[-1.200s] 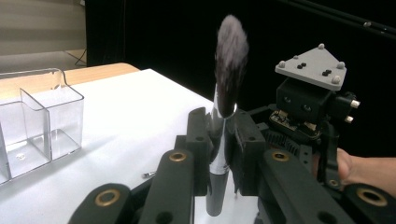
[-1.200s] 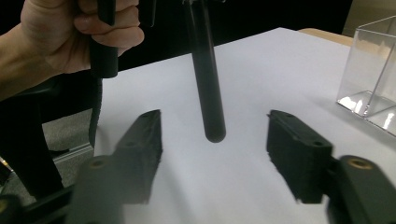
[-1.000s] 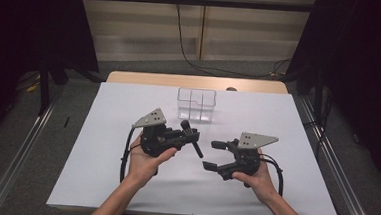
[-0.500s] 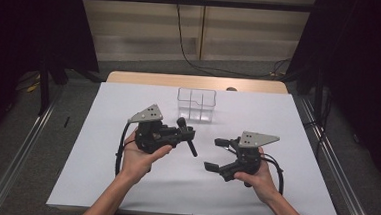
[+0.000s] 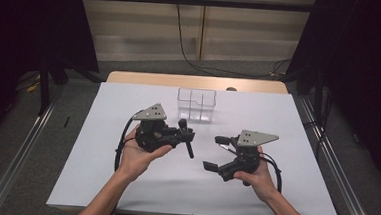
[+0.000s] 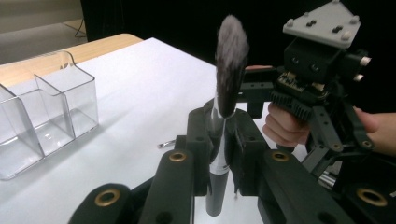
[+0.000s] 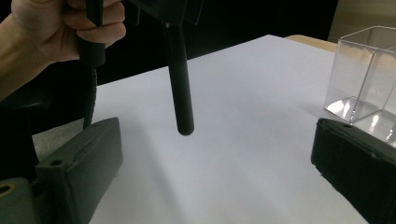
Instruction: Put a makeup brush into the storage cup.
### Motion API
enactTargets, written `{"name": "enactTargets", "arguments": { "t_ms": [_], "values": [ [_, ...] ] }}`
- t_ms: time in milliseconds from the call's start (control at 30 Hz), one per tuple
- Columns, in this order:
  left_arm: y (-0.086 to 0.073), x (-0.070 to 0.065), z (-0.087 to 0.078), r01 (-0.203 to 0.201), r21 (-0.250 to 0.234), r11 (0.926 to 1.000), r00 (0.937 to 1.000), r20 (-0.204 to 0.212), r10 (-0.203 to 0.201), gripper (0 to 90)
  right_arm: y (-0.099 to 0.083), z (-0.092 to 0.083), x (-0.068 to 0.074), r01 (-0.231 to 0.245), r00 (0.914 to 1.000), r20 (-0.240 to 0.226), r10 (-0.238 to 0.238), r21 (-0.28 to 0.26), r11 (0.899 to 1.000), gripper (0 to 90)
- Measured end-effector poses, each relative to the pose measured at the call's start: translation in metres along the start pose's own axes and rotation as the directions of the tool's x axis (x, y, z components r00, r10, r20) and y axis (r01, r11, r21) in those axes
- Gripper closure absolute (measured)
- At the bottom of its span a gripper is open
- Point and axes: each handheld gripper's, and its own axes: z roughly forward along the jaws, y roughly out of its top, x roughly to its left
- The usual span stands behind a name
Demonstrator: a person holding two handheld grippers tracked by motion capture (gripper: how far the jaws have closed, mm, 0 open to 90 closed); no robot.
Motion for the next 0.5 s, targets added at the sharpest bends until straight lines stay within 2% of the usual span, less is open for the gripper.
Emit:
{"name": "enactTargets", "arguments": {
  "t_ms": [167, 367, 500],
  "values": [
    [0.0, 0.001, 0.0, -0.001, 0.018, 0.9998, 1.0, -0.002, 0.001, 79.7, 0.006, 0.005, 0.002, 0.01, 0.9999, -0.014, -0.009, 0.007, 1.0, 2.0],
    [-0.002, 0.002, -0.002, -0.005, 0.016, 0.9999, 0.9999, -0.01, 0.005, 79.7, 0.016, 0.018, 0.005, 0.037, 0.9989, -0.031, -0.036, 0.037, 0.999, 2.6],
    [-0.006, 0.004, -0.003, 0.003, 0.016, 0.9999, 0.9999, -0.013, -0.002, 79.7, 0.02, 0.027, 0.005, 0.035, 0.9984, -0.045, -0.034, 0.03, 0.999, 2.9]
  ]
}}
